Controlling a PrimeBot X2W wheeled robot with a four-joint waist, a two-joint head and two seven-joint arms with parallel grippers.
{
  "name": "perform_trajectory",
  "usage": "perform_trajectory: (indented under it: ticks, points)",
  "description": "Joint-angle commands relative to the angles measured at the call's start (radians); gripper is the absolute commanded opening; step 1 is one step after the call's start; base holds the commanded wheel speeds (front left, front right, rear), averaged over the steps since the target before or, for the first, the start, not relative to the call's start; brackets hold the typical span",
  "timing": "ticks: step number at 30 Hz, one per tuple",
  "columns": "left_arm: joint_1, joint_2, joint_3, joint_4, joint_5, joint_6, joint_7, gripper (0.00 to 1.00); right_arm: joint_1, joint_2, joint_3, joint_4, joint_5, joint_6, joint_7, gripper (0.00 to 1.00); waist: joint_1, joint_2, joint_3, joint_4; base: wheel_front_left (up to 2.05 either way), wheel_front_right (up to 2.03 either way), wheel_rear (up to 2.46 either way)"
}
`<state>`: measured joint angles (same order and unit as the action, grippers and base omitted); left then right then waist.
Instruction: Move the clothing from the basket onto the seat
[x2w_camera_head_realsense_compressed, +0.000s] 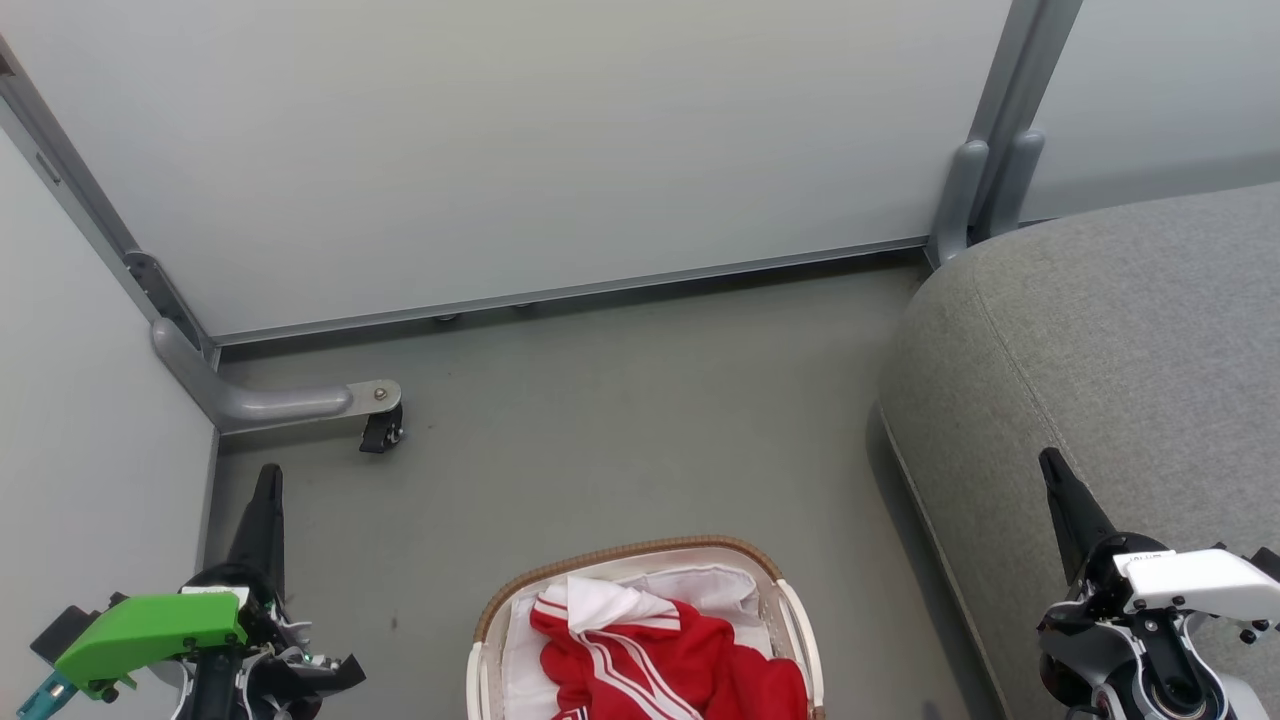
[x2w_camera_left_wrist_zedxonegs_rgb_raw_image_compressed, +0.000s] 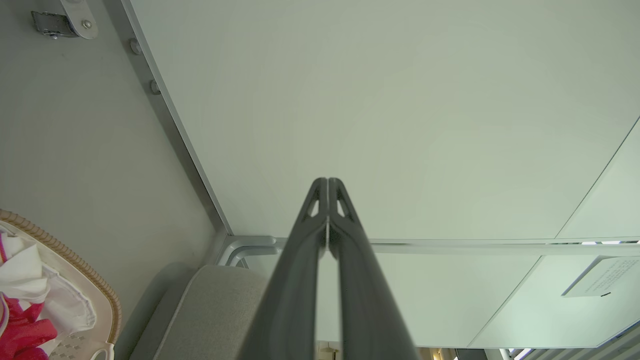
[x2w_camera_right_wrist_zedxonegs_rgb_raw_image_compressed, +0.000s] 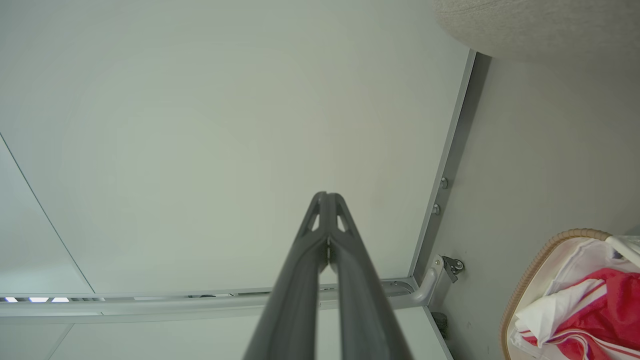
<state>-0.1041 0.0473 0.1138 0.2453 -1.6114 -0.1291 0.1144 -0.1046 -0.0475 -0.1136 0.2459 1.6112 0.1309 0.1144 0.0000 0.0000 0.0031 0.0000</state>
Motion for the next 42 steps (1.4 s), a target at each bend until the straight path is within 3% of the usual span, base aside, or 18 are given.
perform_trajectory:
  ticks: [1, 42]
  points:
    - [-0.011, 0.006, 0.002, -0.001, -0.003, -0.004, 0.002, 0.00, -0.007, -0.006, -0.002, -0.004, 0.004, 0.000, 0.002, 0.00, 0.0000, 0.0000, 0.000, 0.000, 0.00, 0.00, 0.00]
    - [-0.011, 0.006, 0.002, -0.001, -0.003, -0.004, 0.002, 0.00, -0.007, -0.006, -0.002, -0.004, 0.004, 0.000, 0.002, 0.00, 0.0000, 0.0000, 0.000, 0.000, 0.00, 0.00, 0.00]
